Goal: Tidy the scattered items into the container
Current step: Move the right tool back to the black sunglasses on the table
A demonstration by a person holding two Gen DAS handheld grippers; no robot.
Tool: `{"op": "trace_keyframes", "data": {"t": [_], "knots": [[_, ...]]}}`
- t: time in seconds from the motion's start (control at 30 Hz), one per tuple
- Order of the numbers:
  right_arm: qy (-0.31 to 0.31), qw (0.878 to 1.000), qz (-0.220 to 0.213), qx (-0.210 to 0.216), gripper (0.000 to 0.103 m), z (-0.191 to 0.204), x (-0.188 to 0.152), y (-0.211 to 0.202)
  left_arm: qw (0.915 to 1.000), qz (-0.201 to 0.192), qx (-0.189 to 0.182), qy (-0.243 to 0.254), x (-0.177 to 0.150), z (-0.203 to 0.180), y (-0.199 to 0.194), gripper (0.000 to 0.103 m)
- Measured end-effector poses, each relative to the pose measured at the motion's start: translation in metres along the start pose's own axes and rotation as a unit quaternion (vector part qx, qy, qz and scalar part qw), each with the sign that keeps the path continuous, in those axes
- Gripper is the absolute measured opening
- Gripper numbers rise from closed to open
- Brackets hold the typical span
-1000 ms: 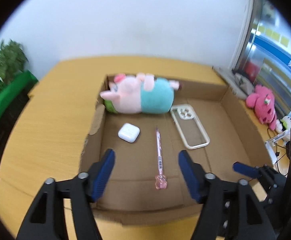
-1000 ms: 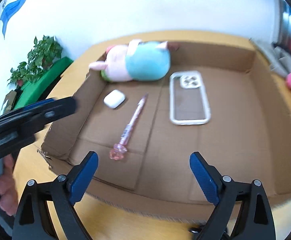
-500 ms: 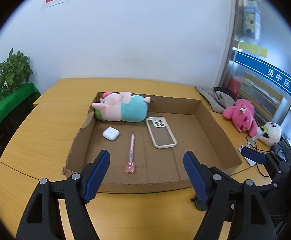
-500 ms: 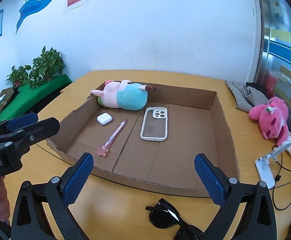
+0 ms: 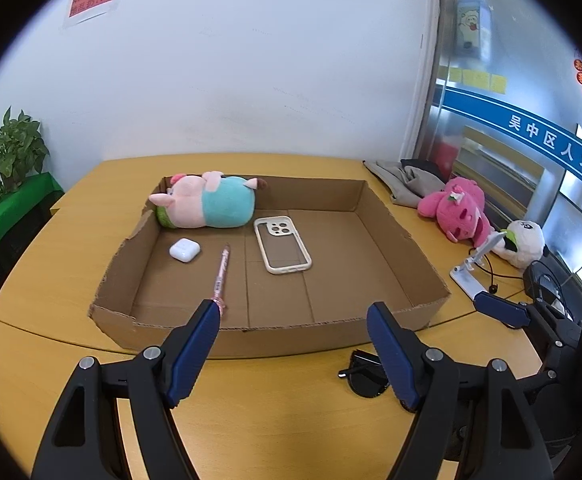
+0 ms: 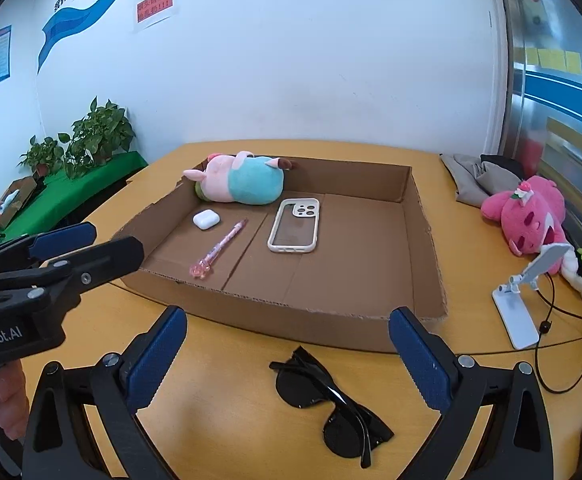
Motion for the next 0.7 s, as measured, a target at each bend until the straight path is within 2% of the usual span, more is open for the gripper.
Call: {"op": "trace_keyframes", "data": {"t": [0.37,0.53,0.7], "knots": [[0.005,1.000,0.003,0.003,0.103,-0.005,-0.016,-0.006,1.0000,0.002,0.004,0.000,-0.014,-0.004,-0.003,0.076],[0.003,1.000,0.018,0.017,0.103,-0.012,-0.030,-0.002,0.9996,0.023,0.005,-0.017,-0.032,0.005,0.005,0.076],[0.022,0.998,0.059,-0.025,0.103,-0.053,-0.055,0.015,0.9978,0.056,-0.009,-0.034,-0.054,0.013,0.017,0.076]]}}
Point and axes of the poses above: each gripper's, at about its wrist camera, not at the fingertips, and y roughly the way its jaws point, z to its left, x to its top, the point moved 3 cm from there along y, roughly the way its jaws point, and after that the axes turned 1 degree about z, right-handed, at the moved point
